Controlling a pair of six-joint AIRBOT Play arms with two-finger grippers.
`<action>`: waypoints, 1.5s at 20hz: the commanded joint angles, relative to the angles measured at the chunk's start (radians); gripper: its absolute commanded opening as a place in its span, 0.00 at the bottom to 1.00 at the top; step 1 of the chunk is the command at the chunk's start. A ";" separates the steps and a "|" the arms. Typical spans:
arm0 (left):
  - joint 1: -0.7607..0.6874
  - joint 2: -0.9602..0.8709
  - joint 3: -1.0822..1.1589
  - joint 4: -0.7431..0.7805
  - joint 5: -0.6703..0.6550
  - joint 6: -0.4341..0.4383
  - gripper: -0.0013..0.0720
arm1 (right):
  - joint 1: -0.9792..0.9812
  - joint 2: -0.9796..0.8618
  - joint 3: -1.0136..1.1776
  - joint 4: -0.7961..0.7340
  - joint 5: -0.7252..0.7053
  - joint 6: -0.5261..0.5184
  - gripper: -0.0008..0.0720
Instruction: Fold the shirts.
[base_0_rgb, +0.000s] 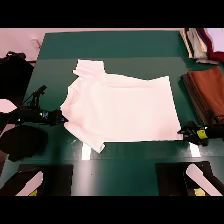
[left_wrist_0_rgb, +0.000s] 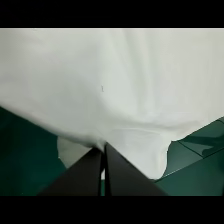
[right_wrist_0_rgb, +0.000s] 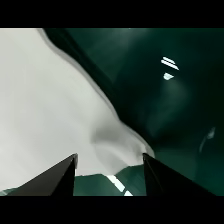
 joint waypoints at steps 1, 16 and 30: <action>0.000 0.000 0.001 0.000 0.000 -0.001 0.06 | 0.000 -0.066 -0.018 0.089 -0.070 -0.021 0.68; 0.000 0.195 0.690 -0.029 -0.031 -0.089 0.06 | 0.220 0.318 0.604 0.085 -0.092 -0.034 0.04; 0.000 0.158 1.285 0.297 -0.056 -0.240 0.06 | 0.220 0.063 1.597 -0.174 0.323 0.083 0.04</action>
